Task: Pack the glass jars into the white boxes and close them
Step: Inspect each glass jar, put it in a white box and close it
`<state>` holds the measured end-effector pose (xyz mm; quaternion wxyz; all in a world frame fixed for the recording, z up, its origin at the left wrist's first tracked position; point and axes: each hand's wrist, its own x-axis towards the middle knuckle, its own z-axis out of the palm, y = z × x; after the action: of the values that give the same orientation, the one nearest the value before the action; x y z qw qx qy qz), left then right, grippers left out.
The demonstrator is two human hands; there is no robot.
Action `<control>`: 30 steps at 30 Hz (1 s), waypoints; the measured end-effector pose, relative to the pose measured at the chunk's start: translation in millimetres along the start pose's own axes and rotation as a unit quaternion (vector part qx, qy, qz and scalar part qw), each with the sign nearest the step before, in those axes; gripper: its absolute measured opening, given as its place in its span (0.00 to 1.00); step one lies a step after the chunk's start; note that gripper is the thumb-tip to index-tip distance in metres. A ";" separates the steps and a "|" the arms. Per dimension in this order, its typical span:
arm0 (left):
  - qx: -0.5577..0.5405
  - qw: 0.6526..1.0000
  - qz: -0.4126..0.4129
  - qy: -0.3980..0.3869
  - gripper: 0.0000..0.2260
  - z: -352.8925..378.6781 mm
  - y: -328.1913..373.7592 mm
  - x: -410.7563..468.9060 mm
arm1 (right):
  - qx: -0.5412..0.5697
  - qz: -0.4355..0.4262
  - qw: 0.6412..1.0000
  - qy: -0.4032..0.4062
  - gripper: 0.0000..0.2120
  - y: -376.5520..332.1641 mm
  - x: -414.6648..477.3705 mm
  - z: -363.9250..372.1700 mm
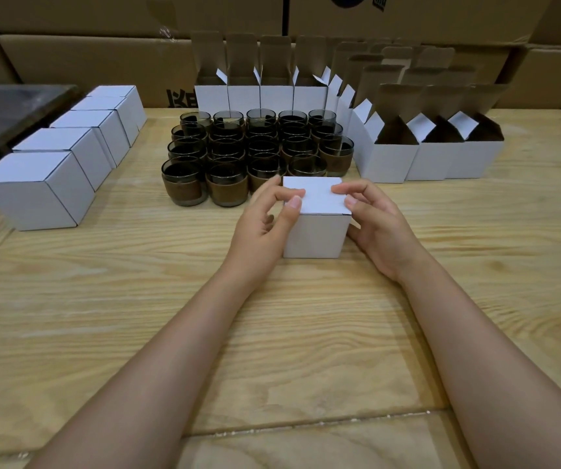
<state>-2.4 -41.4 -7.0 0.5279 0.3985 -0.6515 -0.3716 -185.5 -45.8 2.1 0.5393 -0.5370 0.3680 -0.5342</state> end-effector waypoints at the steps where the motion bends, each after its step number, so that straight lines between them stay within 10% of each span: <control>1: 0.024 1.000 0.009 0.018 0.05 -0.6 -0.5 0.0 | 0.000 -0.007 1.000 -0.004 0.08 0.2 -0.1 0.4; 16: 0.151 0.981 0.077 0.094 0.20 -16.8 11.8 0.4 | -0.021 0.005 0.999 -0.040 0.24 4.1 3.5 2.2; 24: 0.487 0.864 0.100 0.084 0.33 -28.3 34.1 -17.1 | -0.067 0.015 0.997 0.032 0.17 9.5 5.9 7.8; 30: 0.538 0.830 0.079 0.125 0.22 -80.0 29.6 -34.4 | -0.072 0.022 0.997 0.023 0.15 14.0 8.6 3.8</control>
<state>76.8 -3.2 19.6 0.3344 0.6094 -0.7062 0.1340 -177.9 -55.5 -9.4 0.5027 -0.5536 0.4296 -0.5063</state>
